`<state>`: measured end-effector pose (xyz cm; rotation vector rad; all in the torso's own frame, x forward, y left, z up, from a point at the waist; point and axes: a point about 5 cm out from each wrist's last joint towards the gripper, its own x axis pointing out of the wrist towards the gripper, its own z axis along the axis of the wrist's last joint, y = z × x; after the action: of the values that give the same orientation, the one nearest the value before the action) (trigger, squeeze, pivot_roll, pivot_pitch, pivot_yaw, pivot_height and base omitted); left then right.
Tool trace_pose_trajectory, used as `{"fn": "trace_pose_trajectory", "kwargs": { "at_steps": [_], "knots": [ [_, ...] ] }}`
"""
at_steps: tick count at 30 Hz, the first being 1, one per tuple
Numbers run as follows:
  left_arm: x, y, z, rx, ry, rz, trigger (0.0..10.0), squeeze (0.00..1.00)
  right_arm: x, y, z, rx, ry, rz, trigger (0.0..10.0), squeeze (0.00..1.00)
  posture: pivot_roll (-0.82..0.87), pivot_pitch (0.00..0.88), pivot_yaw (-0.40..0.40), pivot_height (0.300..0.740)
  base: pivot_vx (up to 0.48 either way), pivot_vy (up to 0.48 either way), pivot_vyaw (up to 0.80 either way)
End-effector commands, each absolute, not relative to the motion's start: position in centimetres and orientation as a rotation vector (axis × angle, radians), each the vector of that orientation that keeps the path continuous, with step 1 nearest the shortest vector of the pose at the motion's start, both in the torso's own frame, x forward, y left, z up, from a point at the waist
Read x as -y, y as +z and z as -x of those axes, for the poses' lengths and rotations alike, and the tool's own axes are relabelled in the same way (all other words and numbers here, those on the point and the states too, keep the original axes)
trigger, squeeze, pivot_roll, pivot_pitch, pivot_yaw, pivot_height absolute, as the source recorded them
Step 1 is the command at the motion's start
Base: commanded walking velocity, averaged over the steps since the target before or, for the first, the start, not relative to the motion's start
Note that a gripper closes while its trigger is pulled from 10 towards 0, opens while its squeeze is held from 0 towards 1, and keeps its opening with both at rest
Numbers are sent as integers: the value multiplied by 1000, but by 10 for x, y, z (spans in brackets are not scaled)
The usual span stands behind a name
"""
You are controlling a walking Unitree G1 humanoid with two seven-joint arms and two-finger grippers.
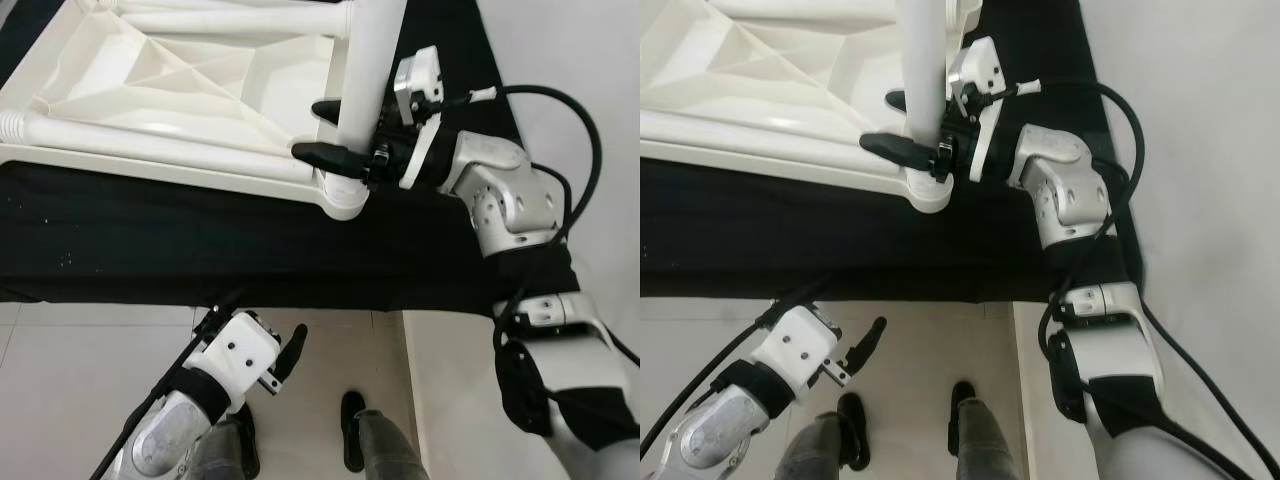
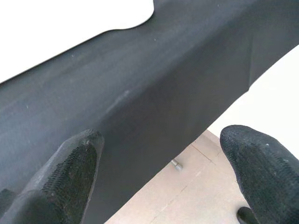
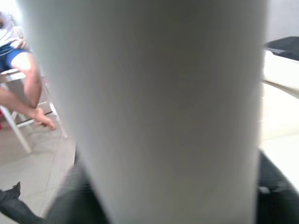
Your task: Building children table
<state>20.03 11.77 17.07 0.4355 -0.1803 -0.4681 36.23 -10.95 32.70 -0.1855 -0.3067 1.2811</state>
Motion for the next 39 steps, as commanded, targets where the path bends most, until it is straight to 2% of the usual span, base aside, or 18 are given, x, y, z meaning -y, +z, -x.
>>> {"fn": "trace_pose_trajectory", "kwargs": {
  "at_steps": [1, 10, 12, 13, 14, 15, 16, 18, 23, 27, 28, 30, 31, 32, 33, 34, 35, 39],
  "knots": [
    [-116, 167, -196, 164, -477, -429, 10000, 0, 103, 322, -361, 292, 1367, 217, 0, 0, 20, 390, -47, 740, 0, 0, 0],
    [-115, 167, -197, 164, -478, -426, 10000, 0, 110, 313, -369, 261, 1277, 243, 0, 0, 4, 396, -47, 740, 0, 0, 0],
    [-115, 167, -197, 166, -479, -424, 10000, 0, 117, 292, -371, 193, 1084, 232, 0, 0, -5, 399, -53, 740, 0, 0, 0],
    [-115, 167, -197, 166, -479, -424, 10000, 0, 117, 292, -371, 193, 1084, 232, 0, 0, -5, 399, -53, 740, 0, 0, 0],
    [-114, 167, -197, 167, -479, -423, 10000, 0, 120, 282, -370, 159, 998, 221, 0, 0, -5, 399, -53, 740, 0, 0, 0],
    [-115, 167, -197, 168, -478, -423, 10000, 0, 126, 255, -369, 44, 638, 222, 0, 0, -7, 401, -64, 740, 0, 0, 0],
    [-115, 167, -197, 168, -478, -423, 10000, 0, 126, 255, -369, 44, 638, 222, 0, 0, -7, 401, -64, 740, 0, 0, 0],
    [-116, 168, -197, 168, -475, -424, 10000, 0, 124, 215, -330, -60, 291, 194, 0, 0, -11, 409, -50, 740, 0, 0, 0],
    [-116, 168, -198, 169, -476, -426, 10000, 0, 120, 208, -315, -88, 216, 145, 0, 0, -11, 409, -50, 740, 0, 0, 0],
    [-117, 165, -202, 165, -483, -433, 10000, 0, 97, 212, -315, -59, 222, 72, 0, 0, -16, 382, -37, 740, 0, 0, 0],
    [-117, 165, -203, 165, -481, -436, 10000, 0, 93, 215, -319, -42, 247, 72, 4745, 0, -15, 378, -40, 740, 0, 0, 0],
    [-117, 164, -204, 165, -478, -438, 10000, 0, 91, 218, -321, -34, 263, 72, 4745, 0, -15, 377, -41, 740, 0, 0, 0],
    [-118, 164, -204, 167, -474, -441, 10000, 0, 90, 222, -324, -12, 292, 55, 10000, 137, -16, 377, -42, 740, 0, 0, 0],
    [-118, 164, -204, 167, -474, -441, 10000, 0, 90, 222, -324, -12, 292, 55, 10000, 137, -16, 377, -42, 740, 0, 0, 0],
    [-118, 164, -205, 168, -470, -443, 10000, 0, 89, 226, -326, 15, 331, 48, 10000, 1000, -13, 373, -44, 740, 0, 0, 0],
    [-118, 164, -205, 168, -470, -443, 10000, 0, 89, 226, -326, 15, 331, 48, 10000, 1000, -13, 373, -44, 740, 0, 0, 0],
    [-119, 164, -206, 169, -467, -446, 10000, 0, 83, 247, -328, 112, 508, -33, 10000, 1000, -10, 372, -43, 740, 0, 0, 0],
    [-118, 165, -207, 170, -467, -447, 10000, 0, 81, 264, -323, 174, 639, -53, 10000, 1000, -6, 369, -41, 740, 0, 0, 0]
  ]
}}
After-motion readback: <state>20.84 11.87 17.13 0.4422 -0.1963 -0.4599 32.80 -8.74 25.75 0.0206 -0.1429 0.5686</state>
